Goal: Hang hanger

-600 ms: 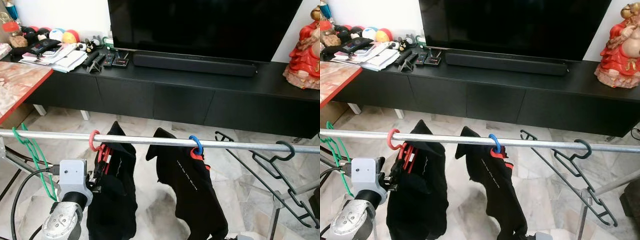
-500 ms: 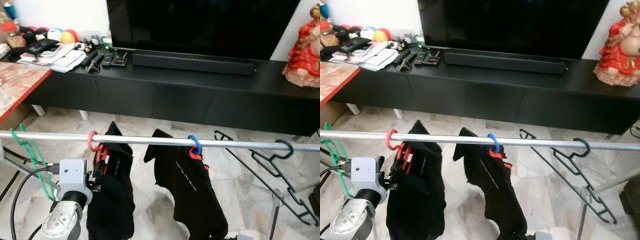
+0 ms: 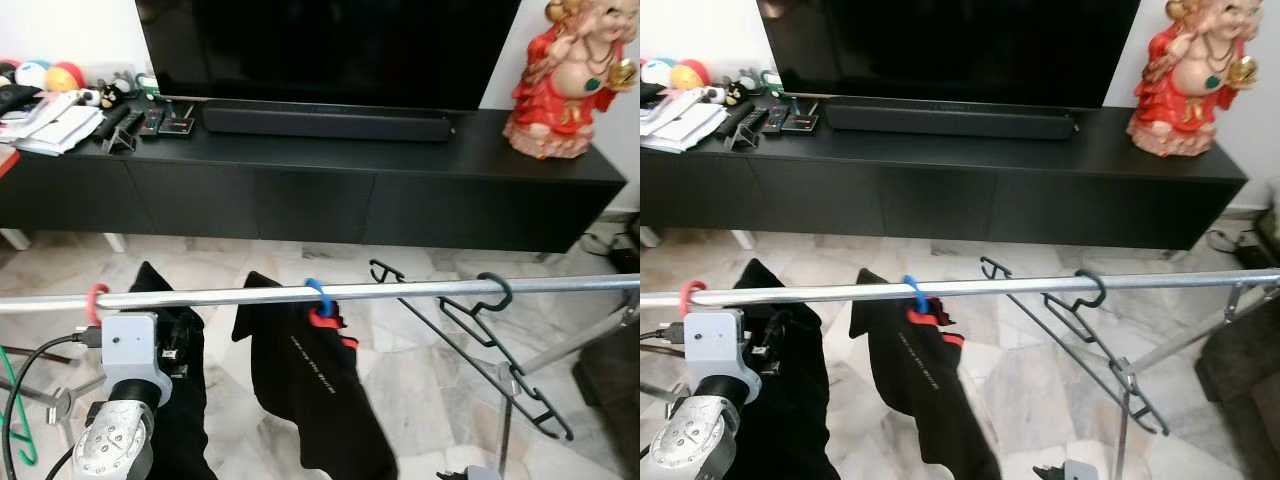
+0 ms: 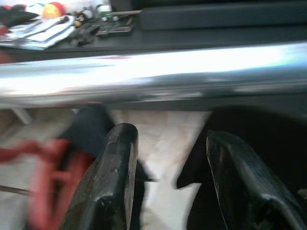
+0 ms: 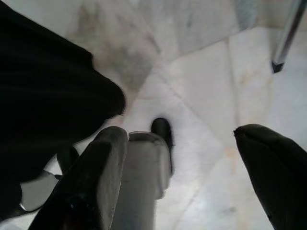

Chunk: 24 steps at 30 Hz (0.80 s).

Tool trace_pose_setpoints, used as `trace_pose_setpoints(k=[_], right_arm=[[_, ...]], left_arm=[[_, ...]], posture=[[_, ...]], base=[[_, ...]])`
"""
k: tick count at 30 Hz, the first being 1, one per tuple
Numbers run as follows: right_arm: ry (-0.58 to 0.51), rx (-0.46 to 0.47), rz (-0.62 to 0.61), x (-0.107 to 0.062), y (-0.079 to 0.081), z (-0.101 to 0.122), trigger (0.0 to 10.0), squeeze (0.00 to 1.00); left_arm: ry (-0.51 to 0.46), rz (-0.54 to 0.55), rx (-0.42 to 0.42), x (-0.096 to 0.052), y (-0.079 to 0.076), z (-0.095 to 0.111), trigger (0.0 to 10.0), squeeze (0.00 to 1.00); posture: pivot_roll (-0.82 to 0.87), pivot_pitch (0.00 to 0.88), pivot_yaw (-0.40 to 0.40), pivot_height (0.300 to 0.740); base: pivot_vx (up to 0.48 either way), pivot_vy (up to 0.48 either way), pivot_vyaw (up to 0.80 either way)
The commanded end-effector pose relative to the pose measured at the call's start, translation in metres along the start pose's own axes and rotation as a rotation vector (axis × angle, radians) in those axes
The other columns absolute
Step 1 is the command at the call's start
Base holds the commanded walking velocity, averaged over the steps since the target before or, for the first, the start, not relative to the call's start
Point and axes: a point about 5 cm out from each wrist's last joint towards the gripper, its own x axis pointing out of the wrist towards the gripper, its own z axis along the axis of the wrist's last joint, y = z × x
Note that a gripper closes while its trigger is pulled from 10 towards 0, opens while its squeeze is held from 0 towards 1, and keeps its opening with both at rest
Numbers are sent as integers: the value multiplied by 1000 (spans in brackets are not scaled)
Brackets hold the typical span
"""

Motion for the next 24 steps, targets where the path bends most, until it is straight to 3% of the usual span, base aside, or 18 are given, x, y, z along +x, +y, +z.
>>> trace_pose_setpoints(k=[1,7,17,18,21,24], right_arm=[[18,22,-10,-1,-3,-8,10000,0],[21,22,-8,-2,-2,-8,10000,0],[20,24,-3,-1,-2,-8,10000,0],[20,24,-2,-1,-2,-8,10000,0],[21,23,-1,-1,-2,-8,10000,0],[22,21,0,-1,-2,-8,10000,0]], left_arm=[[-51,32,24,-1,6,10,10000,0],[-70,38,39,-3,8,11,10000,0],[-123,-26,97,-7,-1,16,10000,0],[-124,-74,126,-9,-8,15,10000,0],[-103,-126,143,-12,-14,10,10000,0],[-18,-202,153,-16,-21,-4,10000,0]], posture=[[8,126,-13,740],[7,125,-12,740],[8,133,-13,740],[10,136,-12,740],[10,137,-12,740],[13,139,-12,740]], base=[[0,-472,0],[0,-410,0],[0,0,0],[0,0,0],[0,0,0],[0,0,0]])
